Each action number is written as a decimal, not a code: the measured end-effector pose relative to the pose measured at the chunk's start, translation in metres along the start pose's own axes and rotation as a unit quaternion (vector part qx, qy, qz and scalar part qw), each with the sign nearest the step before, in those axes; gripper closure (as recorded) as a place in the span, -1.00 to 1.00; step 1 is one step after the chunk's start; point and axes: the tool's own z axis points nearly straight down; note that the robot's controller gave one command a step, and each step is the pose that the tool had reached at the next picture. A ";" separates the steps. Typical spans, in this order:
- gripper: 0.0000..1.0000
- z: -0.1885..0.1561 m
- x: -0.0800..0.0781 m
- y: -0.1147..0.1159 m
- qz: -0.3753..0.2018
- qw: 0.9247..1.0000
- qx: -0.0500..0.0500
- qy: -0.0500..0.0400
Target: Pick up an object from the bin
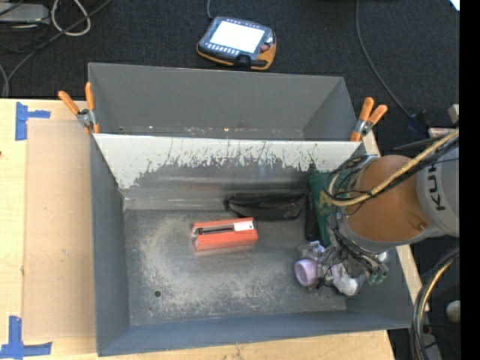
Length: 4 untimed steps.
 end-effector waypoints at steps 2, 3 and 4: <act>1.00 -0.011 0.001 0.001 0.000 1.000 -0.001 0.001; 1.00 -0.038 0.002 0.002 0.000 1.000 -0.002 0.003; 1.00 -0.064 0.001 0.003 0.000 1.000 -0.002 0.003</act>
Offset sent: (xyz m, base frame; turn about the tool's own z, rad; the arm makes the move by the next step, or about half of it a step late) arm -0.0005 0.0002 0.0209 -0.0003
